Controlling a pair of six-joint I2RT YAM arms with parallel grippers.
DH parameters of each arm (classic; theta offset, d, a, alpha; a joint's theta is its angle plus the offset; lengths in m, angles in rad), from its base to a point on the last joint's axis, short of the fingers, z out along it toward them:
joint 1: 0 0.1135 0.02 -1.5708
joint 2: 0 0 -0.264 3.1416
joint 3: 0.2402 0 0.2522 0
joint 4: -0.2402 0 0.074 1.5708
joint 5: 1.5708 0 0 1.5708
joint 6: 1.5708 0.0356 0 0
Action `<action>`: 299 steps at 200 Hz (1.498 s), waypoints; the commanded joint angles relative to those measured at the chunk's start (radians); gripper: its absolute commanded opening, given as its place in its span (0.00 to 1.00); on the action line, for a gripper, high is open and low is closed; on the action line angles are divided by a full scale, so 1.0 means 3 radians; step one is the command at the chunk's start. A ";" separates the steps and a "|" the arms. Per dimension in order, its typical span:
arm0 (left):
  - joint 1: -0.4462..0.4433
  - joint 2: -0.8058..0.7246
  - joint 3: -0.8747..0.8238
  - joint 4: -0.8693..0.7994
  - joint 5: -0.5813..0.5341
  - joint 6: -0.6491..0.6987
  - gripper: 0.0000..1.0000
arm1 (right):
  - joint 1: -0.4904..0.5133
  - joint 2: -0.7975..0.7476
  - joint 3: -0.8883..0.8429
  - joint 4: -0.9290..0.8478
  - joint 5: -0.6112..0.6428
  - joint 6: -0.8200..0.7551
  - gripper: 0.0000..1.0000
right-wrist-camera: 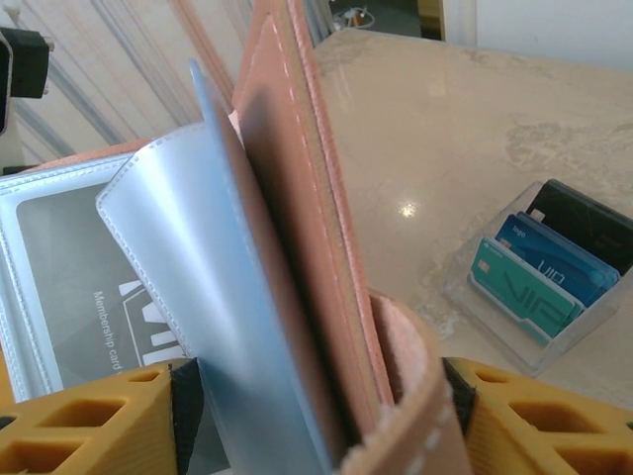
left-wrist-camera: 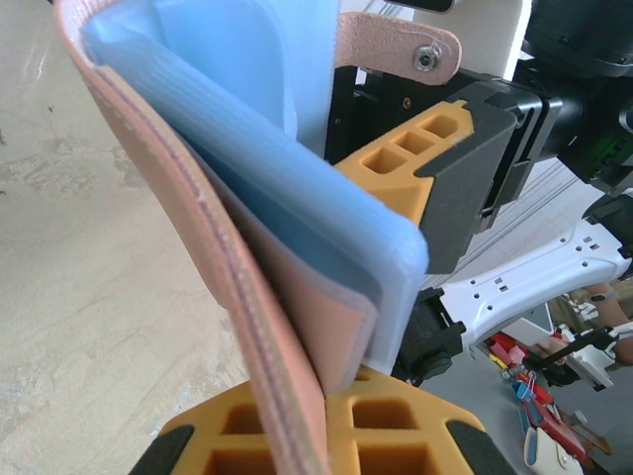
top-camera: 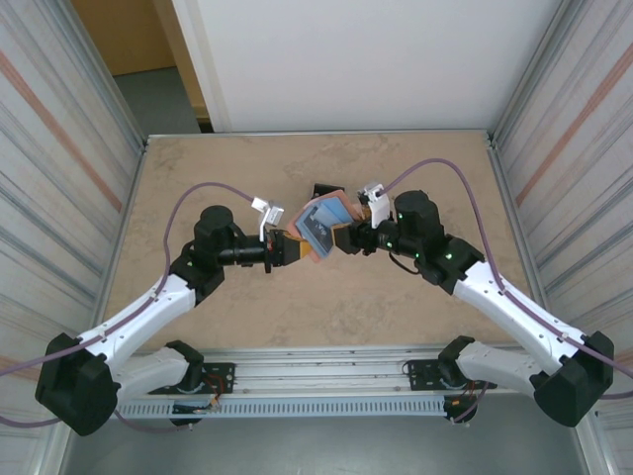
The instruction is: Take the credit cards out of the card holder
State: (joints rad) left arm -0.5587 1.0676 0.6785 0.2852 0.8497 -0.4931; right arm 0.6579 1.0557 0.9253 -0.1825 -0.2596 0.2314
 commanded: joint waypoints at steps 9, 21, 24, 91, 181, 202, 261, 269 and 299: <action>-0.0033 -0.0071 0.0033 0.0071 0.0103 0.0116 0.00 | -0.0138 -0.0164 0.0041 0.0130 -0.0146 0.0120 0.62; -0.0030 -0.0072 0.0035 0.0062 0.0105 0.0118 0.00 | -0.0195 -0.0183 0.0017 0.0146 -0.0183 0.0148 0.61; -0.0030 -0.0071 0.0036 0.0063 0.0110 0.0120 0.00 | -0.0209 -0.0185 0.0013 0.0148 -0.0194 0.0153 0.60; -0.0032 -0.0087 0.0034 0.0038 0.0096 0.0125 0.00 | -0.0311 -0.0041 0.0026 0.0251 -0.0922 0.0216 0.61; -0.0034 -0.0049 0.0052 0.0018 0.0090 0.0132 0.00 | -0.0312 0.0026 0.0034 0.0207 -0.1087 0.0090 0.76; -0.0034 -0.0049 0.0056 0.0016 0.0087 0.0126 0.00 | -0.0285 0.0075 0.0061 0.0128 -0.0918 0.0054 0.75; -0.0033 -0.0027 0.0092 -0.0041 0.0037 0.0110 0.00 | -0.0010 0.0089 0.0124 -0.0062 -0.0631 -0.0192 0.79; -0.0032 -0.0021 0.0096 -0.0045 0.0036 0.0107 0.00 | 0.0072 0.0105 0.0154 -0.0134 -0.0522 -0.0251 0.80; -0.0033 0.0015 0.0102 -0.0025 0.0043 0.0094 0.00 | 0.0255 0.0197 0.0229 -0.0253 -0.0249 -0.0361 0.81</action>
State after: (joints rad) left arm -0.5587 1.0706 0.6788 0.2584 0.8478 -0.4744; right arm 0.7055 1.0981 0.9463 -0.2131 -0.4217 0.1818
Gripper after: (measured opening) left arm 0.063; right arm 0.812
